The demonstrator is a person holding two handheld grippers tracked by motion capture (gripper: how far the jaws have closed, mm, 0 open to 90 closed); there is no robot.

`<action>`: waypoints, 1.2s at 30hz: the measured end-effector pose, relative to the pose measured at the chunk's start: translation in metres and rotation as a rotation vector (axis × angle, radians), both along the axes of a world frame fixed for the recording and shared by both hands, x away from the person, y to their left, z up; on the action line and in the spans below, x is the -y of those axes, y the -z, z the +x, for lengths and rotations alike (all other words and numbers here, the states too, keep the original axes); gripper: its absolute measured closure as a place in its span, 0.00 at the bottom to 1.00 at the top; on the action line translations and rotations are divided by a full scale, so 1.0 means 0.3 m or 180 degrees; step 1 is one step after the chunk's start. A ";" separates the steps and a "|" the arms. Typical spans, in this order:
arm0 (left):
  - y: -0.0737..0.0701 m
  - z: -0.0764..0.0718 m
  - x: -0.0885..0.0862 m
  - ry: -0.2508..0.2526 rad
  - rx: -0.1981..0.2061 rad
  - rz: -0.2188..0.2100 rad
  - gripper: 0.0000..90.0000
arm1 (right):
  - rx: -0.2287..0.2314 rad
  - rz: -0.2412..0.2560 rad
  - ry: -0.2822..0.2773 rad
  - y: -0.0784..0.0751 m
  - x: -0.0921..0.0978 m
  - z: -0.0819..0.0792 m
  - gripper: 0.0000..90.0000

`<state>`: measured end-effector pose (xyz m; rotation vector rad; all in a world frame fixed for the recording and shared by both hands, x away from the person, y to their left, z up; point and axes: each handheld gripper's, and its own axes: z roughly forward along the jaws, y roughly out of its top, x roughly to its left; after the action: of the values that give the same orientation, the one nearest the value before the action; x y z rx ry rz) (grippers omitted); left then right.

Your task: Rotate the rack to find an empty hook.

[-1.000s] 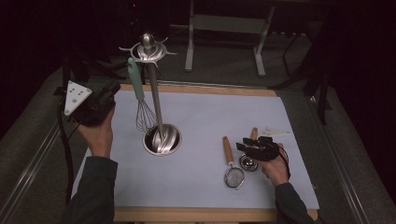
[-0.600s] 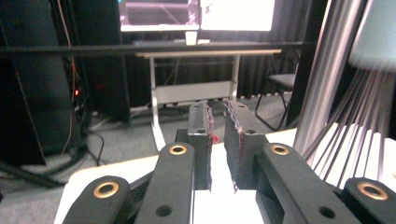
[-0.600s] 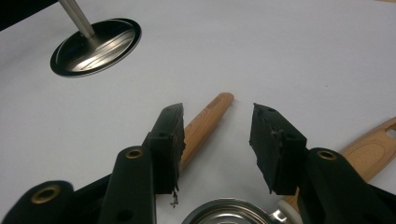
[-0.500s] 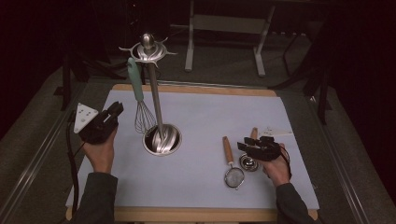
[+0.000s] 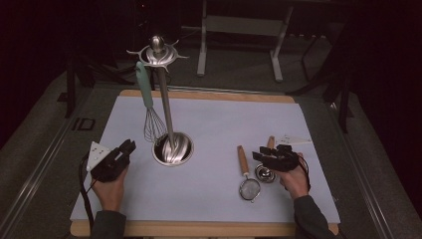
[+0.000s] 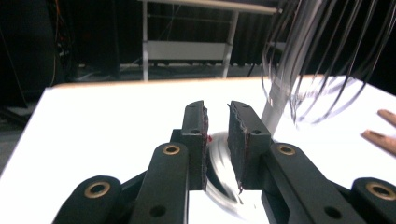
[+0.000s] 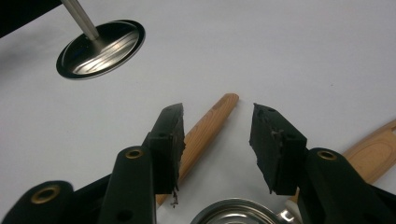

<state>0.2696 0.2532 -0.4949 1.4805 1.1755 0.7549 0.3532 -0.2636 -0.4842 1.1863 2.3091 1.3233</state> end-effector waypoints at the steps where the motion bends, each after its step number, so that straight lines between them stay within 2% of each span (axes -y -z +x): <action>1: 0.015 -0.005 0.001 0.0007 -0.0032 0.0015 0.85 | -0.0018 -0.0002 -0.0002 0.000 -0.001 -0.001 0.60; 6: 0.075 -0.021 0.015 0.0019 -0.0159 0.0003 0.84 | -0.0052 -0.0046 -0.0076 0.001 -0.014 -0.004 0.59; 10: 0.099 -0.015 0.026 0.0046 -0.0242 0.0053 0.83 | -0.0107 -0.0108 -0.0127 0.003 -0.031 -0.009 0.58; 15: 0.130 -0.005 0.023 0.0013 -0.0342 0.0048 0.83 | -0.0175 -0.0214 -0.0133 0.008 -0.049 -0.012 0.56; 18: 0.136 -0.002 0.026 0.0002 -0.0351 0.0052 0.82 | -0.0226 -0.0277 -0.0152 0.013 -0.060 -0.013 0.55; 24: 0.144 -0.002 0.042 0.0026 -0.0350 0.0160 0.81 | -0.0302 -0.0415 -0.0137 0.022 -0.080 -0.011 0.55; 33: 0.147 -0.004 0.039 0.0028 -0.0344 0.0112 0.80 | -0.0470 -0.0434 -0.0092 0.036 -0.092 -0.007 0.52; 36: 0.147 -0.005 0.042 0.0023 -0.0341 0.0118 0.79 | -0.0481 -0.0433 -0.0119 0.040 -0.094 -0.006 0.52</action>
<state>0.2682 0.2407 -0.5390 1.5713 1.2418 0.7028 0.3513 -0.2355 -0.4961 1.2437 2.4929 1.1024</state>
